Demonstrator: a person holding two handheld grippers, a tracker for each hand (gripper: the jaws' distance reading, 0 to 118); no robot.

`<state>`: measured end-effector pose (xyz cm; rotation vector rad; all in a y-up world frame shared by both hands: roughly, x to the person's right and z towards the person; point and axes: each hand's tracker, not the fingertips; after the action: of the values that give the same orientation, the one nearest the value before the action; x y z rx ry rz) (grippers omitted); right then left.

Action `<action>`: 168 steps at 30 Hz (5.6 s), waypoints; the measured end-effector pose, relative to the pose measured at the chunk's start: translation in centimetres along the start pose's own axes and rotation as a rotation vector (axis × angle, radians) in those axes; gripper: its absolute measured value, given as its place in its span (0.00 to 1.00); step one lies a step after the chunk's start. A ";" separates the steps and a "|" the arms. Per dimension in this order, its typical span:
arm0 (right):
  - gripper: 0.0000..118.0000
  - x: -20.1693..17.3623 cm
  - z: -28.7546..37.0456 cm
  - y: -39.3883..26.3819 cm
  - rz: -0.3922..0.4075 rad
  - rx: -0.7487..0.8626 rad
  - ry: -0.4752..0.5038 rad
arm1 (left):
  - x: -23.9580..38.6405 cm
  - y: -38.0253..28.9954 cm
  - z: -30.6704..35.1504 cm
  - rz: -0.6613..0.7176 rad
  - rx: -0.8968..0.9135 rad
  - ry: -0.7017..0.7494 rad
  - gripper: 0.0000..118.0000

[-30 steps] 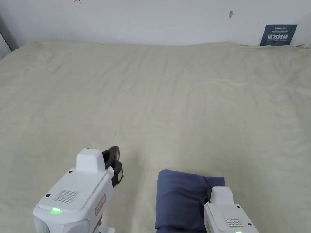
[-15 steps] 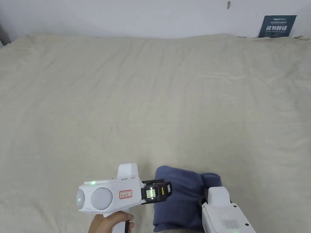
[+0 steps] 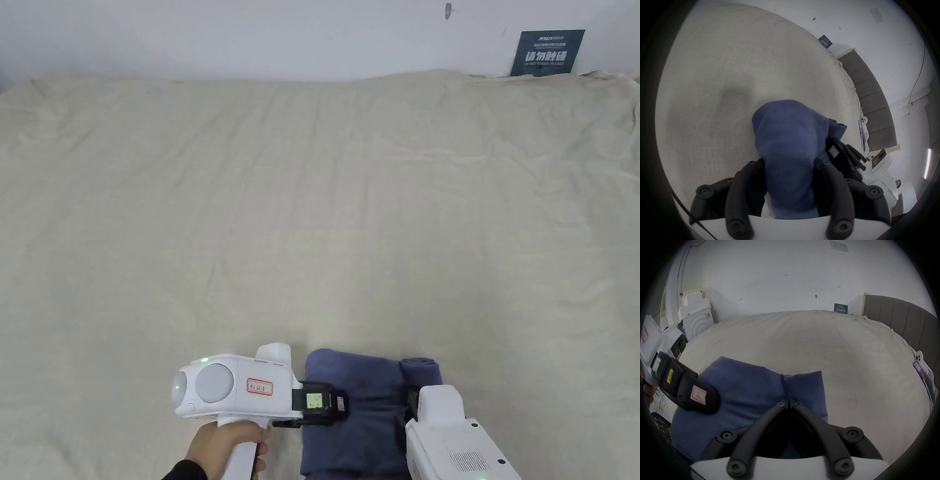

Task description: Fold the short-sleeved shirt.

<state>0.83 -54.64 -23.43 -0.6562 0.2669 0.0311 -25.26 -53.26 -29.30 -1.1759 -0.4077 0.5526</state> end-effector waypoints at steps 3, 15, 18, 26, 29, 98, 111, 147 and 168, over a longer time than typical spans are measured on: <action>0.00 0.4 0.2 0.6 0.000 -0.010 0.027 | 0.6 -0.1 0.1 -0.043 0.011 0.005 0.30; 0.00 4.3 6.1 7.1 0.008 0.236 0.019 | 1.6 2.3 6.0 -0.176 0.082 0.039 0.21; 0.00 4.1 8.5 9.4 0.014 0.292 0.006 | -0.2 3.5 9.2 -0.201 0.123 0.123 0.21; 0.00 3.8 11.1 13.6 0.031 0.393 -0.024 | -8.3 6.5 19.0 -0.147 0.211 0.339 0.21; 0.00 3.4 11.1 14.5 0.038 0.404 -0.025 | -11.2 6.9 22.9 -0.113 0.239 0.413 0.21; 0.00 6.3 19.0 17.7 0.067 0.591 -0.124 | 11.6 -4.0 22.3 -0.472 1.305 0.702 0.10; 0.00 6.3 19.8 17.2 0.039 0.597 -0.165 | 14.0 -4.2 19.0 -0.548 1.264 0.616 0.00; 0.00 7.0 19.8 17.2 0.049 0.598 -0.171 | 15.0 -3.8 17.8 -0.596 1.237 0.588 0.00; 0.00 7.0 19.8 17.1 0.046 0.599 -0.168 | 14.9 -3.9 17.9 -0.599 1.237 0.594 0.00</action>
<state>10.32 -29.48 -20.41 -0.0502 0.1174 0.0472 -22.75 -31.99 -19.33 0.0419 0.1349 -0.1305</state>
